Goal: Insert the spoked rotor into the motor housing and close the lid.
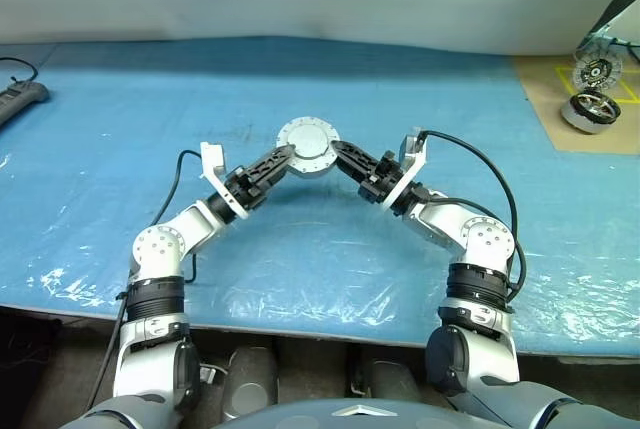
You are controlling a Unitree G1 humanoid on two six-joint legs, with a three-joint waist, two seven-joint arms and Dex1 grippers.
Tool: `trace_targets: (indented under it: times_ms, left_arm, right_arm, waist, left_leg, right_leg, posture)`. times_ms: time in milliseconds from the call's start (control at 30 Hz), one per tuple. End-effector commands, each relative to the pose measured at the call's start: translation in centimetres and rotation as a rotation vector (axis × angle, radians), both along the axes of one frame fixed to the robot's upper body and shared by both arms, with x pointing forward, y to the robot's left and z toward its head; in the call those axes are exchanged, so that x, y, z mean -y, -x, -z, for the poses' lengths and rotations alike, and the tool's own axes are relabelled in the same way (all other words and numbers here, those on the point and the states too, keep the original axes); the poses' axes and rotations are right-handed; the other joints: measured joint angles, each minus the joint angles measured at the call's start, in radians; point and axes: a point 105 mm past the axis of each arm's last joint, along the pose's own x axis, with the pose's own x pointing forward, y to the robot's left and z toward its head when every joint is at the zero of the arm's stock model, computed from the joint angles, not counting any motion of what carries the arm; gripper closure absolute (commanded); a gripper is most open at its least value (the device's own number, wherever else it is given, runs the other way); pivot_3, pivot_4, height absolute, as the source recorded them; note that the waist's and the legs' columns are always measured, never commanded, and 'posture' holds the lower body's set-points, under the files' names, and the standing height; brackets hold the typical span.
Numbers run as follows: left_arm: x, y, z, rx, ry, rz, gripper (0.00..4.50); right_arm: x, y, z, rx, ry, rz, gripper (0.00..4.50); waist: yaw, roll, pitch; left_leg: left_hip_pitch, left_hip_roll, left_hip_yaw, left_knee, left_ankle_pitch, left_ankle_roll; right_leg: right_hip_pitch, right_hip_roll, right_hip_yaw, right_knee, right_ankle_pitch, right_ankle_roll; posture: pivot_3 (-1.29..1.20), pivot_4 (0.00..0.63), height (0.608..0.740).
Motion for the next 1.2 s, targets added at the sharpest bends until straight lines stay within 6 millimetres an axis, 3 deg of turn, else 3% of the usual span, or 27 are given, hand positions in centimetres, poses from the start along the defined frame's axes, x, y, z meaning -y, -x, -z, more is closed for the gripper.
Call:
trace_targets:
  times_ms: [33, 400, 500, 600, 667, 733, 833, 967, 1100, 1133, 1200]
  left_arm:
    - [1.2, 0.0, -0.8, 0.025, 0.030, 0.032, 0.03]
    - [2.8, -1.5, -0.2, -0.034, 0.043, -0.015, 0.03]
    - [3.1, -1.5, -0.2, -0.030, 0.046, -0.024, 0.63]
    - [3.2, -1.8, -0.1, -0.039, 0.054, -0.049, 1.59]
    - [2.7, -1.8, -0.9, -0.026, 0.136, -0.062, 1.84]
    - [2.3, -1.8, -1.1, -0.020, 0.143, -0.070, 1.86]
    - [2.7, -2.8, 0.5, -0.074, 0.014, -0.124, 1.88]
    - [2.2, -2.1, -1.1, 0.001, 0.108, -0.105, 1.88]
    - [2.6, -3.3, -0.5, -0.050, 0.044, -0.149, 1.88]
    - [2.5, -3.4, -0.6, -0.051, 0.055, -0.154, 1.88]
    - [2.4, -3.6, -1.0, -0.047, 0.065, -0.161, 1.88]
  right_arm:
    - [-0.1, 0.8, -2.8, 0.119, -0.063, -0.030, 3.40]
    - [0.0, 0.7, -2.4, 0.103, -0.042, -0.015, 3.40]
    - [0.0, 0.6, -2.1, 0.090, -0.038, -0.009, 3.40]
    - [0.0, 0.5, -1.9, 0.082, -0.027, 0.000, 3.40]
    - [-0.1, 0.3, -1.7, 0.076, -0.003, 0.011, 3.40]
    - [-0.2, 0.1, -1.3, 0.057, 0.011, 0.026, 3.40]
    - [-0.1, -0.3, -1.1, 0.051, 0.029, 0.053, 3.40]
    - [0.3, -0.8, -0.9, 0.077, 0.080, 0.116, 3.40]
    - [0.1, -0.9, -0.9, 0.078, 0.070, 0.113, 3.40]
    - [0.1, -0.8, -0.9, 0.078, 0.067, 0.112, 2.69]
    - [0.0, -0.7, -1.0, 0.087, 0.055, 0.104, 2.12]
  waist:
    - [0.000, 0.000, 0.000]
    - [0.000, 0.000, 0.000]
    - [0.001, 0.000, 0.000]
    - [0.001, 0.000, 0.000]
    - [0.000, 0.000, 0.000]
    - [-0.001, -0.001, 0.000]
    - [0.001, -0.001, 0.000]
    - [0.000, -0.001, 0.000]
    - [0.001, -0.001, 0.000]
    - [0.001, -0.001, 0.000]
    - [0.001, -0.001, 0.000]
  left_leg:
    - [0.000, 0.000, 0.000, 0.000, 0.000, 0.000]
    - [-0.002, -0.001, -0.002, 0.002, 0.000, 0.000]
    - [-0.002, -0.001, -0.003, 0.002, 0.000, 0.000]
    - [-0.002, -0.001, -0.003, 0.003, 0.000, 0.000]
    - [-0.003, -0.001, -0.003, 0.003, 0.000, 0.000]
    - [-0.003, 0.000, -0.003, 0.003, 0.000, 0.000]
    - [-0.003, 0.000, -0.003, 0.004, 0.000, 0.000]
    - [-0.003, -0.001, -0.003, 0.004, 0.000, 0.000]
    - [-0.003, -0.001, -0.004, 0.004, 0.000, 0.000]
    - [-0.003, -0.001, -0.004, 0.005, 0.000, 0.001]
    - [-0.004, -0.001, -0.004, 0.006, 0.000, 0.000]
  right_leg:
    - [0.000, 0.000, 0.000, 0.000, 0.000, 0.000]
    - [0.000, 0.000, -0.001, 0.001, 0.001, 0.001]
    - [0.000, 0.000, -0.001, 0.001, 0.001, 0.001]
    - [0.000, 0.000, -0.001, 0.001, 0.001, 0.001]
    - [0.000, 0.000, -0.001, 0.001, 0.001, 0.001]
    - [0.000, 0.000, -0.001, 0.001, 0.001, 0.001]
    - [0.000, 0.000, -0.001, 0.001, 0.001, 0.001]
    - [0.000, 0.000, -0.001, 0.001, 0.002, 0.001]
    - [0.001, 0.000, -0.002, 0.001, 0.002, 0.001]
    - [0.001, 0.000, -0.002, 0.001, 0.002, 0.001]
    - [0.001, 0.000, -0.002, 0.001, 0.002, 0.002]
  posture:
    - [0.00, 0.150, 0.740]
    - [0.00, 0.150, 0.740]
    - [0.00, 0.150, 0.740]
    - [0.00, 0.150, 0.740]
    - [0.00, 0.150, 0.740]
    - [0.00, 0.150, 0.740]
    - [0.00, 0.150, 0.740]
    - [0.00, 0.150, 0.740]
    - [0.00, 0.150, 0.740]
    - [0.00, 0.150, 0.740]
    - [0.00, 0.150, 0.740]
